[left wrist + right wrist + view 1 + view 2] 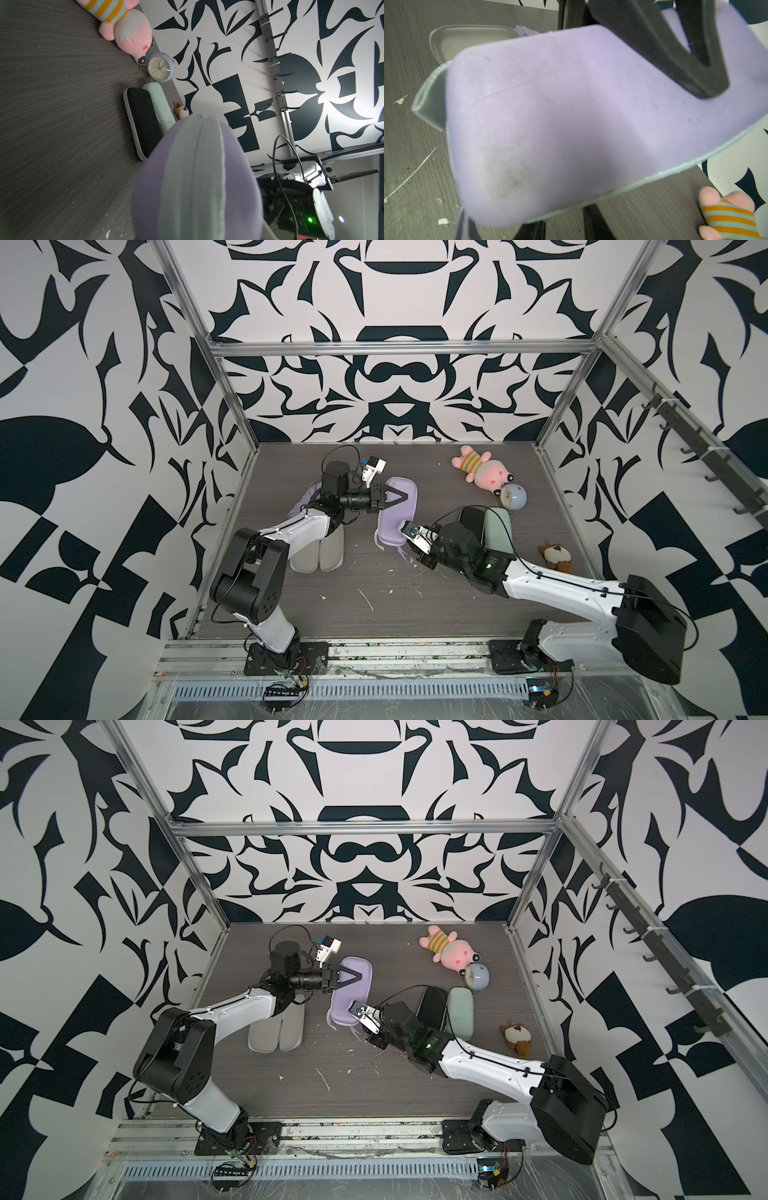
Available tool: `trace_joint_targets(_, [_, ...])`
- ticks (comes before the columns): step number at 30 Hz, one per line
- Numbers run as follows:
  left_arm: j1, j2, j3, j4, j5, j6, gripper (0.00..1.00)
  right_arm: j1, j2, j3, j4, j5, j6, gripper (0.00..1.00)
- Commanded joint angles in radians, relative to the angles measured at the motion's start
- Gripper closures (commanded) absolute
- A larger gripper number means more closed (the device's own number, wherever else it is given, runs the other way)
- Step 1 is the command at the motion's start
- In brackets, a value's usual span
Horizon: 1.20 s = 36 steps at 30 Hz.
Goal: Put umbrellas into zippered umbrella sleeves
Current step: Zip the zipper on the umbrella sleeve.
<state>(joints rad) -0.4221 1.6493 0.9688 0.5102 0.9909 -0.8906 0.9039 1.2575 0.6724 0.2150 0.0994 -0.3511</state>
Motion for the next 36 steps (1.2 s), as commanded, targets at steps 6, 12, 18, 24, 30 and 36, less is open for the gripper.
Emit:
trace_joint_targets(6, [-0.048,0.01,0.063,-0.156,-0.033,0.136,0.95,0.028,-0.014,0.117,0.1,0.084,-0.021,0.69])
trace_joint_targets(12, [-0.066,0.007,0.08,-0.23,-0.041,0.186,0.95,0.029,0.012,0.131,0.101,0.059,-0.034,0.75])
trace_joint_targets(18, [-0.066,0.013,0.094,-0.237,-0.035,0.182,0.95,0.03,0.015,0.117,0.121,0.062,-0.033,0.87])
trace_joint_targets(24, [-0.041,0.014,0.123,-0.316,-0.063,0.206,0.95,0.059,-0.012,0.095,0.031,0.03,-0.111,1.0])
trace_joint_targets(30, [0.033,-0.011,0.105,-0.174,-0.158,0.084,1.0,0.161,-0.007,0.076,-0.123,-0.042,-0.196,1.0])
trace_joint_targets(36, [0.055,-0.016,0.076,-0.02,-0.294,-0.009,1.0,0.254,0.063,0.095,-0.088,-0.132,-0.094,1.0])
